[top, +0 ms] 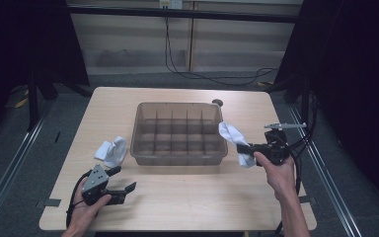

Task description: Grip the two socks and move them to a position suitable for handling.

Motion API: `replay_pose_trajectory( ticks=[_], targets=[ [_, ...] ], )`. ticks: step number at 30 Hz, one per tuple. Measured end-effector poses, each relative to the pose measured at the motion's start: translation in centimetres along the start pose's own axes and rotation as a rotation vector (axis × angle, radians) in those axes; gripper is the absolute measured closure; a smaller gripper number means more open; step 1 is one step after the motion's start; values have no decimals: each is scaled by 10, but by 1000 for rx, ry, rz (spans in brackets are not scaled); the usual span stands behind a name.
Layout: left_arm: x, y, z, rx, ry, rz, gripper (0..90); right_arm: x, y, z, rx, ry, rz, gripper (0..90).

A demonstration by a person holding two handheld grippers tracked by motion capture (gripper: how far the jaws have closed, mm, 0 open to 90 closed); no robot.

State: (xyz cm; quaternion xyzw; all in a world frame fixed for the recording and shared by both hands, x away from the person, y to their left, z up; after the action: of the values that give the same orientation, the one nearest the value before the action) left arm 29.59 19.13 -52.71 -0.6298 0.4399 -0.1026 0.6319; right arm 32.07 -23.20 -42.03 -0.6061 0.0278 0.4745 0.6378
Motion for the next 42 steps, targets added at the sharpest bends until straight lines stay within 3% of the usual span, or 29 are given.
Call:
replay_pose_trajectory(
  ticks=[12,25,34,42],
  targets=[
    [0,0,0,5,2,0,185,12,14,43,-45,-73,13,766],
    [0,0,0,5,0,4,186,31,35,68,-45,-147,55,765],
    [0,0,-1,8,2,5,186,44,46,86,-81,-180,97,765],
    [0,0,-1,7,3,5,186,61,63,89,-87,-199,150,762]
  ],
)
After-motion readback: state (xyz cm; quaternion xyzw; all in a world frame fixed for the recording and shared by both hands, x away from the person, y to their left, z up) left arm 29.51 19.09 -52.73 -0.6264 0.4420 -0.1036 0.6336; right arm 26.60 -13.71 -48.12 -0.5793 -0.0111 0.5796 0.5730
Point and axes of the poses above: each handheld gripper's, and its own axes: x roughly forward along the jaws, y roughly out of its underside, z roughly to its left, the point moved 6 cm from there along x, roughly forward along the jaws, and after that the axes turned 9 degrees about -x, right-handed, at the moved point
